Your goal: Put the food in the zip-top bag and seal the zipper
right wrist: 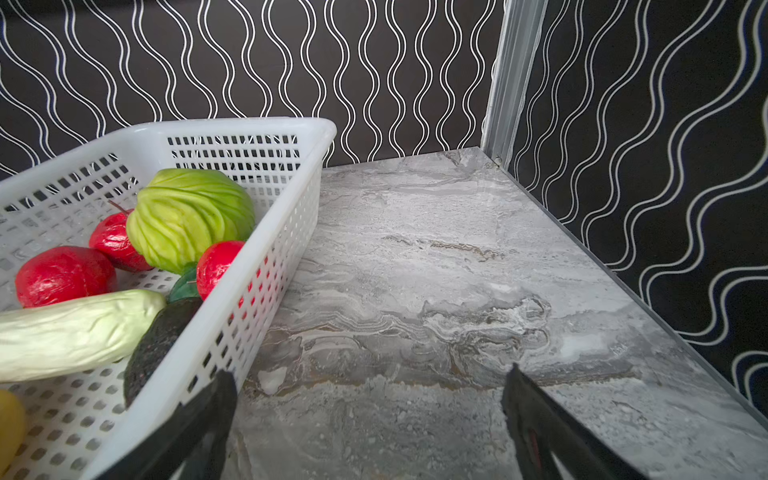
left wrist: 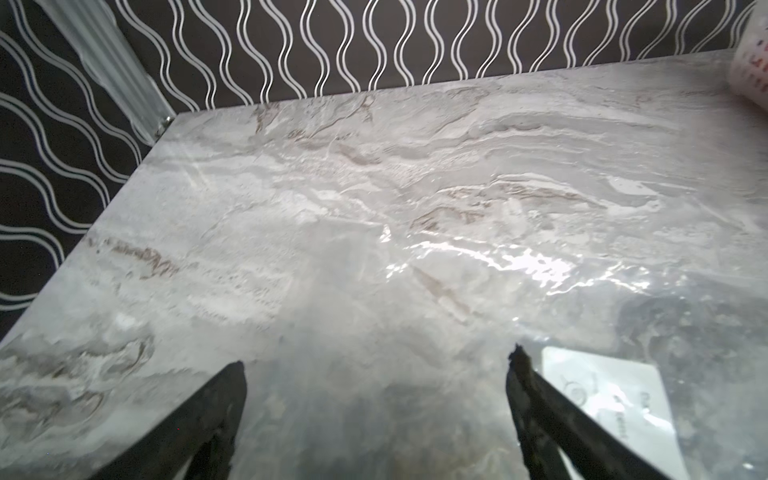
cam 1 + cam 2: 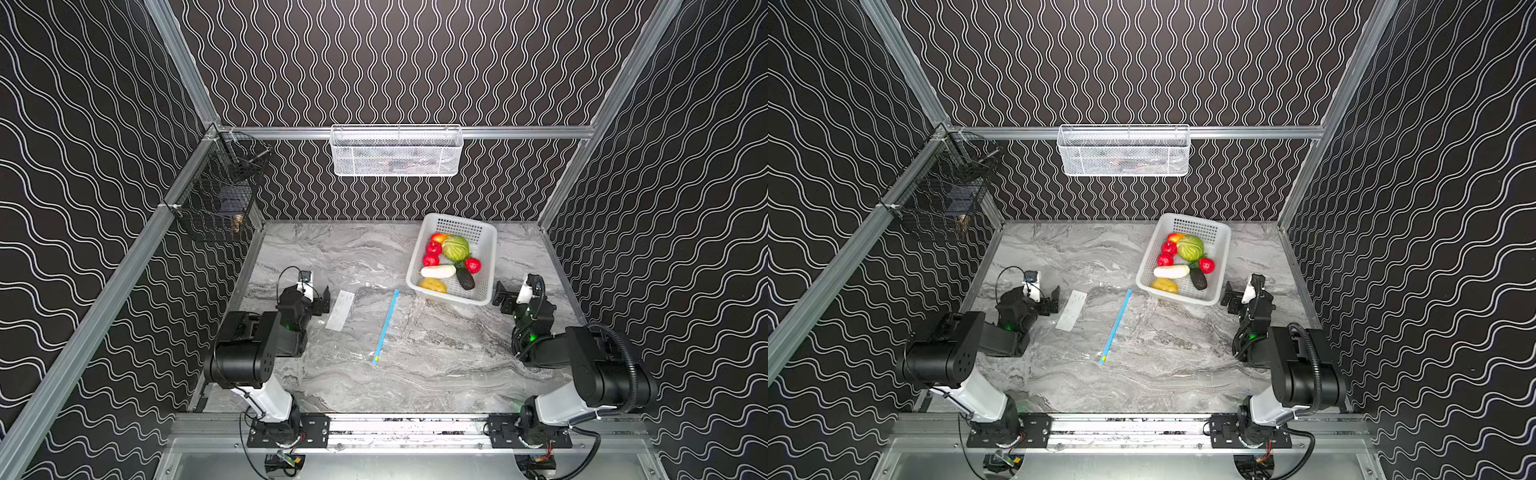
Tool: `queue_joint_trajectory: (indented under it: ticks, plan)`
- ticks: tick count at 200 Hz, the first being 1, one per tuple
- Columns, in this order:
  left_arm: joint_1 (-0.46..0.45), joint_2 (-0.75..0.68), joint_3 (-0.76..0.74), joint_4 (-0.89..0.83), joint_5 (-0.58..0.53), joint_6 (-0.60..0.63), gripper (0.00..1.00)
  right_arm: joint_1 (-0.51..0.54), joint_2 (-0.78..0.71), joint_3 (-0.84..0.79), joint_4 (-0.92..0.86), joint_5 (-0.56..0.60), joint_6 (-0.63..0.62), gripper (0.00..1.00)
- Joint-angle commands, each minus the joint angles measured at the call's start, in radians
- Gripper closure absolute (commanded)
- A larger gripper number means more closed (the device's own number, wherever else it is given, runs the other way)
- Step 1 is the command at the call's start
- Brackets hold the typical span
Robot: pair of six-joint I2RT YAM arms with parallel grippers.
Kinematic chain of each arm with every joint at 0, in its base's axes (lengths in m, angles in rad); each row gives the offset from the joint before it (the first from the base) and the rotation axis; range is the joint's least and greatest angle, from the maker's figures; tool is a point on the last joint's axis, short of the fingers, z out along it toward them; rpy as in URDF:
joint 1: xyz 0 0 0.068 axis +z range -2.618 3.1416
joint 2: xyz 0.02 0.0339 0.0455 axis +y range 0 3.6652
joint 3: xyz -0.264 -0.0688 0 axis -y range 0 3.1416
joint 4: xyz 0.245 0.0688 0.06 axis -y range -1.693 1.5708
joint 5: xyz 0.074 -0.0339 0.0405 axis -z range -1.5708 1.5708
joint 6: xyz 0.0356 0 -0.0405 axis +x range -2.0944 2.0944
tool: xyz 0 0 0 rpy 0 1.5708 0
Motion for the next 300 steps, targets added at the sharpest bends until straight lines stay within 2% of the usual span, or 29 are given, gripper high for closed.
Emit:
queue_joint_trajectory:
  ticks: [1,174,231,248,265,278,292,300]
  plan:
    - [-0.006,-0.003,0.003,0.006,-0.050,0.004,0.01,0.000,0.000,0.000,0.033,-0.004,-0.003,0.01]
    - [-0.012,-0.003,0.005,0.000,-0.061,0.007,0.01,0.000,-0.001,0.002,0.031,-0.001,-0.005,0.01]
    - [-0.012,-0.003,0.006,-0.003,-0.045,0.014,0.01,0.026,-0.006,-0.023,0.080,0.078,-0.010,0.01]
    - [-0.047,-0.005,-0.006,0.020,-0.110,0.035,0.01,0.032,-0.004,-0.021,0.076,0.094,-0.011,0.01]
    - [-0.051,-0.007,-0.015,0.031,-0.109,0.036,0.01,0.034,-0.007,-0.026,0.082,0.100,-0.010,0.01]
    - [-0.050,-0.011,-0.023,0.051,-0.125,0.030,0.01,0.059,-0.009,-0.041,0.114,0.170,-0.015,0.01]
    - [-0.051,-0.048,-0.057,0.088,-0.238,-0.012,0.01,0.077,-0.006,-0.060,0.159,0.214,-0.023,0.01]
    - [-0.050,-0.075,-0.048,0.045,-0.259,-0.022,0.01,0.079,-0.007,-0.061,0.168,0.236,-0.019,0.01]
